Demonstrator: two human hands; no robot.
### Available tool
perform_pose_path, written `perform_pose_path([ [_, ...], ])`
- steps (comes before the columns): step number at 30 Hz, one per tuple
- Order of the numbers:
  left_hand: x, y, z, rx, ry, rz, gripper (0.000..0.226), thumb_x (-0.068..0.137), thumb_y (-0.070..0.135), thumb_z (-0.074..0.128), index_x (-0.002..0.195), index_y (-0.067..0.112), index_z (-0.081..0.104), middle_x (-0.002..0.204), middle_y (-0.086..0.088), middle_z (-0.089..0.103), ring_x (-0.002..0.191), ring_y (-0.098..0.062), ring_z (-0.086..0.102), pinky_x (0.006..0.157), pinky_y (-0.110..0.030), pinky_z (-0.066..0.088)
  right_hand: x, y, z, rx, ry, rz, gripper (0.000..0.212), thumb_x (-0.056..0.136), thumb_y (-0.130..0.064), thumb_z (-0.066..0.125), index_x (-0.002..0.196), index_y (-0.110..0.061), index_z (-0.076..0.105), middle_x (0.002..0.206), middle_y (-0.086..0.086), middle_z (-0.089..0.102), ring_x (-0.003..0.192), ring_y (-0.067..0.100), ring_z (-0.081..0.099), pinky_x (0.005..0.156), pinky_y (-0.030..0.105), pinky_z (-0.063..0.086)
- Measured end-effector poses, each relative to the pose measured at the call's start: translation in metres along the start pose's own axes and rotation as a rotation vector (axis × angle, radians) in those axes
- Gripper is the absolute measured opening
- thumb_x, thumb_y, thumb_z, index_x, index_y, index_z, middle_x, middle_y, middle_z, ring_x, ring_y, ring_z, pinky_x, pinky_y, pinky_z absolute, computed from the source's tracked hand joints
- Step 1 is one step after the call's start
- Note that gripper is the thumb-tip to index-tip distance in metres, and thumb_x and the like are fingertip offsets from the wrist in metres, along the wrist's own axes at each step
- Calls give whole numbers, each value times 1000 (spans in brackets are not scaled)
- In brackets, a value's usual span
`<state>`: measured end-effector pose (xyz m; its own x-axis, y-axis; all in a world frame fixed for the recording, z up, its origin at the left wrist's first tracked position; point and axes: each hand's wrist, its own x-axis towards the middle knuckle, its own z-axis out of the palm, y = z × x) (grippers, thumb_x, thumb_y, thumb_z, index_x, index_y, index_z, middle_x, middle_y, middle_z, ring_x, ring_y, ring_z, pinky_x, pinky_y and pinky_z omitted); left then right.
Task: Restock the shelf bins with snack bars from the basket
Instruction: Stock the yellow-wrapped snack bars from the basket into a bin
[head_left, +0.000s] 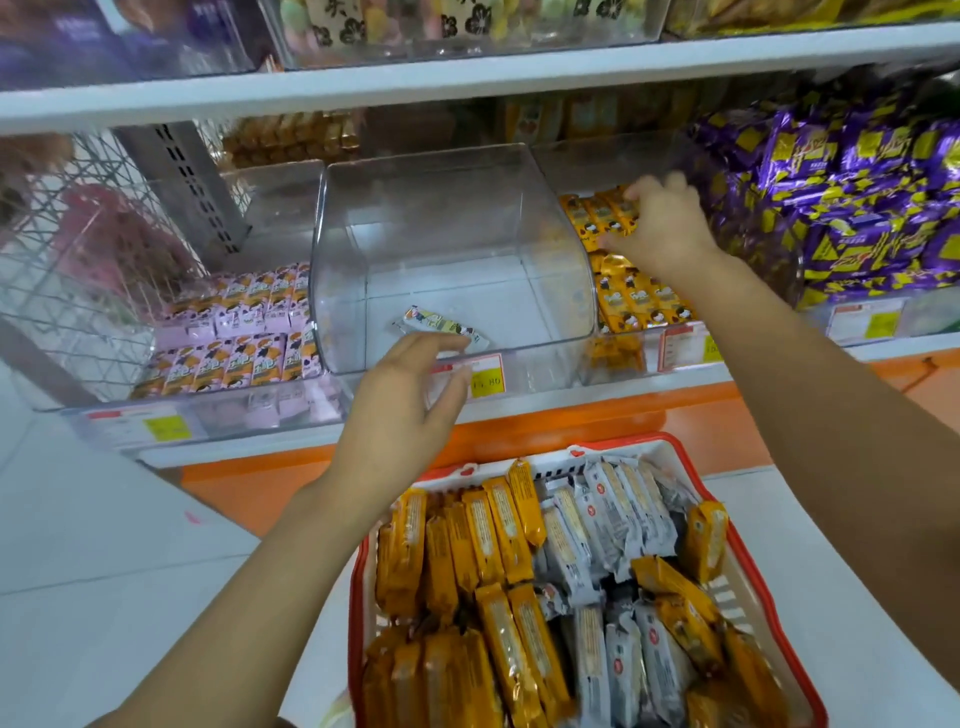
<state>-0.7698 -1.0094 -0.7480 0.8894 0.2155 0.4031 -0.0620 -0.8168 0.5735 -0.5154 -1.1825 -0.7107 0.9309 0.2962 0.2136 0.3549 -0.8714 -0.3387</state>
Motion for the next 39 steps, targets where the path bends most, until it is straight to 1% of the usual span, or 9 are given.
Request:
perform_pose_path([
  [3,-20,5,-5,-17,28,-35,16,94,20,57,108,16,63,101,11,58,83,5,50,75,-2,34,-62,-15,1,178,203,-218,16,88,-24,62,84,-12,53,89,15,56,87,33,55,79,40,44],
  [8,-54,-5,-3,198,-401,-216,21,94,31,53,81,17,61,74,-1,66,69,-15,60,62,-29,43,-167,-22,10,284,179,-206,24,90,-19,59,71,-14,46,65,-7,42,58,10,41,55,23,34],
  [12,-94,-19,14,370,-998,-280,36,96,35,48,87,4,62,80,-6,60,77,-20,57,69,-32,45,-248,-21,61,226,-274,-100,18,93,-33,58,97,-17,53,92,2,60,76,14,56,65,26,45],
  [16,-133,-22,24,473,-1388,-326,40,97,38,45,74,7,51,64,-2,39,55,-14,38,52,-28,33,-330,-26,115,71,-687,7,77,92,-50,55,149,-12,20,147,9,35,131,25,41,102,34,39],
  [20,-152,-24,24,485,-1378,-317,39,98,34,45,69,9,46,63,-2,37,52,-14,36,48,-26,31,-381,-25,149,-8,-706,72,106,85,-52,64,152,-15,-9,152,11,22,140,28,26,108,34,37],
  [30,-139,-11,24,473,-1397,-327,44,99,33,43,63,10,44,62,-2,34,51,-14,32,49,-24,28,-388,-27,165,-53,-581,54,101,87,-42,61,152,-16,-12,145,10,27,124,23,44,97,29,45],
  [33,-128,-11,21,415,-1276,-360,40,98,40,45,76,7,55,63,-2,38,56,-16,40,51,-25,31,-378,-23,149,406,-645,207,89,87,-31,64,153,-28,5,144,3,33,111,25,57,80,29,50],
  [36,-114,-11,16,260,-1030,-401,52,93,51,47,126,11,50,95,-7,59,111,-26,53,86,-34,44,-359,-21,112,1043,-764,458,66,81,-30,67,140,-41,42,148,-2,41,126,22,48,105,45,41],
  [39,-101,-1,12,-28,-793,-430,72,86,58,53,145,21,33,144,-5,44,132,-23,42,110,-41,33,-344,-16,71,1657,-874,721,55,79,-26,68,132,-14,57,126,18,62,103,33,63,89,46,52],
])
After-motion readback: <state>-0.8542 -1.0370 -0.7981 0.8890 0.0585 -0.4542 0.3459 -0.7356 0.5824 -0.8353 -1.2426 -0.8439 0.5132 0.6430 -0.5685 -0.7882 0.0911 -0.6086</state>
